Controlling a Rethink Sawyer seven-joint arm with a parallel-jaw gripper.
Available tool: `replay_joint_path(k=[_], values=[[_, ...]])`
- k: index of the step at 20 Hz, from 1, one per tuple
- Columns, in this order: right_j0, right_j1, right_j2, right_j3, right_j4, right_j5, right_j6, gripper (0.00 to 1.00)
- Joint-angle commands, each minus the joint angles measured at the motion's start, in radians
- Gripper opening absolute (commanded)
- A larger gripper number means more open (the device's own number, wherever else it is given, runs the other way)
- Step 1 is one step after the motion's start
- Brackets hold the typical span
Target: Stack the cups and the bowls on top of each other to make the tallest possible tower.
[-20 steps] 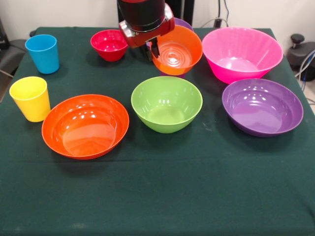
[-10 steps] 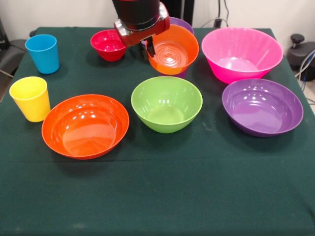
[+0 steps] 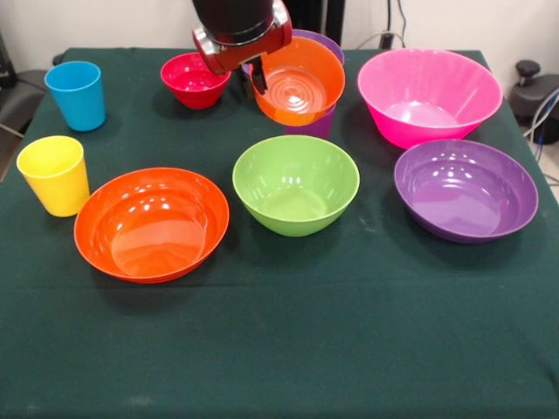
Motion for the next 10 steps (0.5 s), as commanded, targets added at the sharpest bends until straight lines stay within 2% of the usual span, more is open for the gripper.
replay_joint_path(k=[1,10], values=[[-0.012,-0.050,0.028,0.100,0.016,0.031,-0.265,0.00],[-0.029,-0.065,0.032,0.161,0.035,0.014,-0.233,0.00]])
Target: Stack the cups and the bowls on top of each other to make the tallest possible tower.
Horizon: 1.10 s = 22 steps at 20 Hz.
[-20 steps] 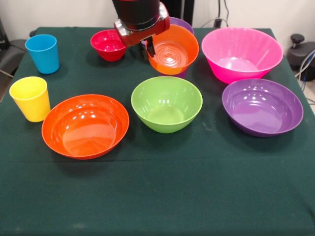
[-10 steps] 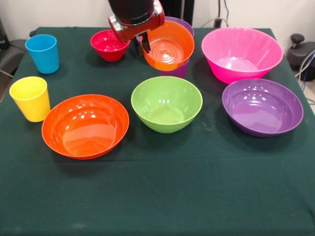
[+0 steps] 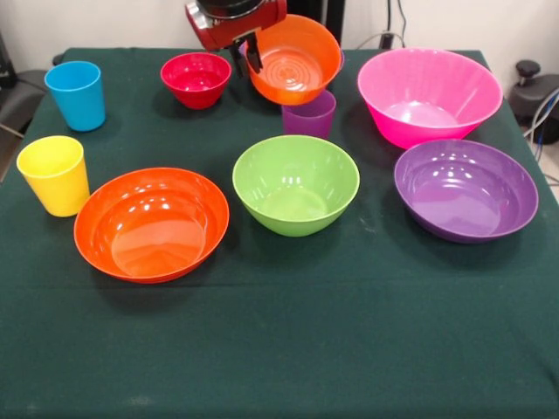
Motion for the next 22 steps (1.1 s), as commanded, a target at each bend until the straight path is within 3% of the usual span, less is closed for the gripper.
replay_joint_path(k=[1,12,22], values=[[0.002,-0.012,0.015,0.108,0.002,0.009,-0.227,0.00],[0.004,0.066,-0.023,0.161,-0.041,-0.100,-0.150,0.00],[0.034,0.051,-0.034,0.179,-0.028,-0.131,-0.082,0.00]])
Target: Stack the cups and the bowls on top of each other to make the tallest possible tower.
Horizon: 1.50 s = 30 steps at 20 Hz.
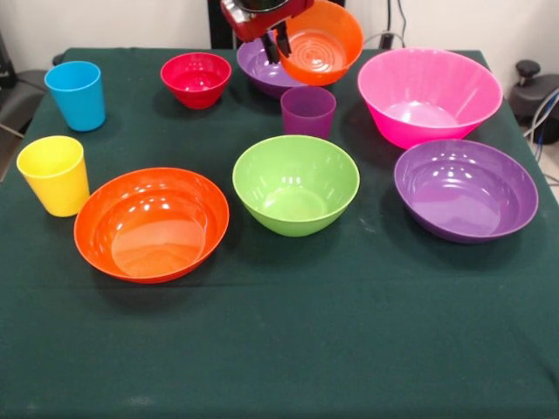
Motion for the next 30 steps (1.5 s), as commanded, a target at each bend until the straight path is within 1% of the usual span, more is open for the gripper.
replay_joint_path(k=[1,4,8,11,12,15,20,22,24,30], values=[[0.042,0.024,-0.040,0.050,-0.023,-0.057,-0.078,0.00],[0.070,-0.015,-0.038,0.022,0.002,0.000,-0.066,0.00],[0.073,-0.066,-0.026,0.012,0.025,0.044,-0.081,0.00],[0.057,-0.103,0.006,0.019,0.024,0.011,-0.115,0.00],[0.059,-0.105,0.010,0.016,0.025,0.010,-0.122,0.00],[0.046,-0.108,0.029,0.024,0.016,-0.033,-0.140,0.00],[0.050,-0.121,0.050,0.011,0.028,-0.032,-0.158,0.00],[0.051,-0.112,0.049,0.005,0.024,-0.040,-0.165,0.00],[0.040,-0.113,0.055,0.010,0.026,-0.049,-0.172,0.00],[0.059,-0.067,0.040,-0.015,0.005,-0.083,-0.159,0.00]])
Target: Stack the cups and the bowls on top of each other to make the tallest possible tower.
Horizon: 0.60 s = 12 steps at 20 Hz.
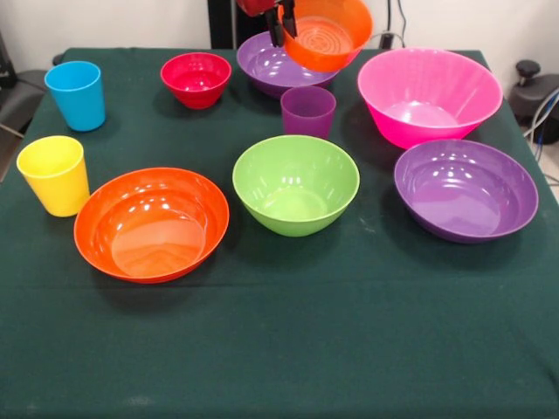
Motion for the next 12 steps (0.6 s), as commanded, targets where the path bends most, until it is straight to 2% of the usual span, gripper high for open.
replay_joint_path(k=[1,8,12], values=[[0.037,0.055,0.002,-0.028,-0.038,-0.083,-0.156,0.00],[0.063,0.106,-0.022,-0.077,-0.080,-0.145,-0.156,0.00],[0.072,0.120,-0.026,-0.103,-0.083,-0.158,-0.163,0.00]])
